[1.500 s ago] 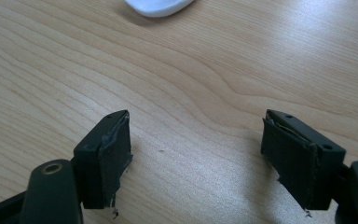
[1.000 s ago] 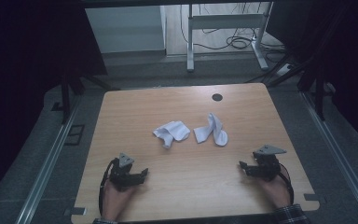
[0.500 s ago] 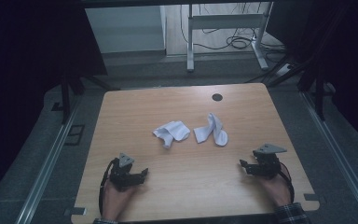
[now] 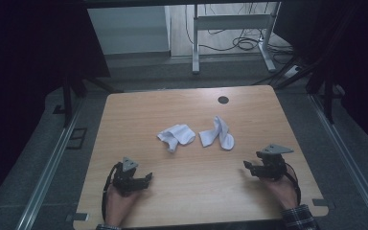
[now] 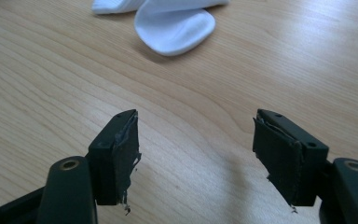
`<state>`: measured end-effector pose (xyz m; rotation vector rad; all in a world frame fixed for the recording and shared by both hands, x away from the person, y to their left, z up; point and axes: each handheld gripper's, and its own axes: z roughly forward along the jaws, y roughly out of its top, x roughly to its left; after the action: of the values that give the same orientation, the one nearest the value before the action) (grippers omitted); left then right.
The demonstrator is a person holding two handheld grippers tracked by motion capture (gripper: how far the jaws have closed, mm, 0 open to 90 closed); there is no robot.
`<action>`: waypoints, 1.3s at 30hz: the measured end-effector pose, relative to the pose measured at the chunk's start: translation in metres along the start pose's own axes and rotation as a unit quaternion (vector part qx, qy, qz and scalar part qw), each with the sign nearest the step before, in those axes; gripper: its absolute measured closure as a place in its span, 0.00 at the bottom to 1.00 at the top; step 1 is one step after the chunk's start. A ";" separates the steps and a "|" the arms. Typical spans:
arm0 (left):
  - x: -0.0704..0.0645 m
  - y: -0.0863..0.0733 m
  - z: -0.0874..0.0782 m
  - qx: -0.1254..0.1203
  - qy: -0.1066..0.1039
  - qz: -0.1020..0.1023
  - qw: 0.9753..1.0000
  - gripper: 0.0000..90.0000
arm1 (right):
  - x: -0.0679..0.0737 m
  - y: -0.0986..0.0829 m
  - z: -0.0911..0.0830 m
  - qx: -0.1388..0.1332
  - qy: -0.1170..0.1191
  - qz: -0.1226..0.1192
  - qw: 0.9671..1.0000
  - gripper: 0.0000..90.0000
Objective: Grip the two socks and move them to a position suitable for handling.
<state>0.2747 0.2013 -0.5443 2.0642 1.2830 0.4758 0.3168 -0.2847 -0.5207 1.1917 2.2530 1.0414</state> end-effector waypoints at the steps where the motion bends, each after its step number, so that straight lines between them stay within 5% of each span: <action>1: 0.000 0.000 0.000 0.000 0.000 0.000 1.000 0.22 | 0.002 0.003 0.001 0.002 0.002 0.000 1.000 0.35; 22: 0.000 0.000 0.000 0.000 0.001 -0.001 1.000 0.22 | 0.011 0.032 0.013 0.001 0.021 -0.014 1.000 0.37; 39: 0.000 0.000 0.000 0.000 0.001 -0.001 1.000 0.22 | 0.023 0.068 0.038 -0.016 0.041 -0.019 0.999 0.51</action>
<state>0.2747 0.2011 -0.5443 2.0631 1.2853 0.4769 0.3644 -0.2249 -0.4931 1.1084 2.3011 1.1266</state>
